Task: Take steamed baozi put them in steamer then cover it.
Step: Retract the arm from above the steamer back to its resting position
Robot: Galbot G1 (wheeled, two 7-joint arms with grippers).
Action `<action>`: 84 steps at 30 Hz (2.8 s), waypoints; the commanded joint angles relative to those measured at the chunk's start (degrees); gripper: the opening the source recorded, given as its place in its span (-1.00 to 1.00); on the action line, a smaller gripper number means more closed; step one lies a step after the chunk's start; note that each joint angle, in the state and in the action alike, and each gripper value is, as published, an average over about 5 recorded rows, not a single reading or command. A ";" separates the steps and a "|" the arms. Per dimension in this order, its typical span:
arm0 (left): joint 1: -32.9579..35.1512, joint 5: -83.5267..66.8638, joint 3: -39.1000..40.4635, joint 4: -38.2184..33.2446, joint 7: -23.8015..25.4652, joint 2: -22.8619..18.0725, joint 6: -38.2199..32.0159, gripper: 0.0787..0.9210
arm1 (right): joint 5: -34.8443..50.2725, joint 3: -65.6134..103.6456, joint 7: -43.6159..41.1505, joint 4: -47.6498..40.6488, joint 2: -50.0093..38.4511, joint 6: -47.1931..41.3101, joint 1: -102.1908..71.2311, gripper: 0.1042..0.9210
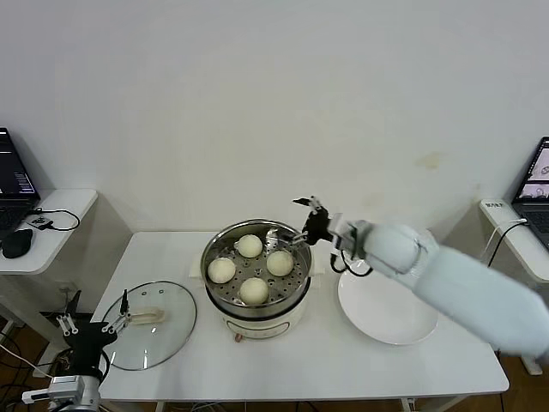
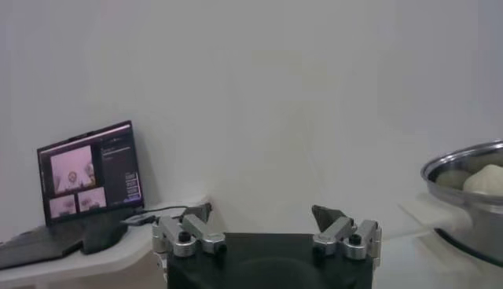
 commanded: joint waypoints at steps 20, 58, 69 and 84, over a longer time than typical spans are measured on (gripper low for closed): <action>-5.18 75.12 -1.66 22.65 -5.59 5.52 -5.48 0.77 | -19.19 79.22 -1.15 8.07 40.33 22.40 -73.84 0.76; -19.24 77.31 5.48 34.22 -2.48 4.13 -6.35 0.77 | -23.15 78.68 -2.12 5.64 44.67 21.86 -74.02 0.76; -22.99 77.52 7.08 37.16 -1.50 4.21 -6.27 0.77 | -23.47 79.07 -2.34 5.57 44.62 21.83 -74.53 0.76; -24.48 77.48 8.12 40.25 -0.27 3.89 -6.49 0.48 | -23.83 78.86 -2.56 5.42 44.70 21.73 -74.43 0.76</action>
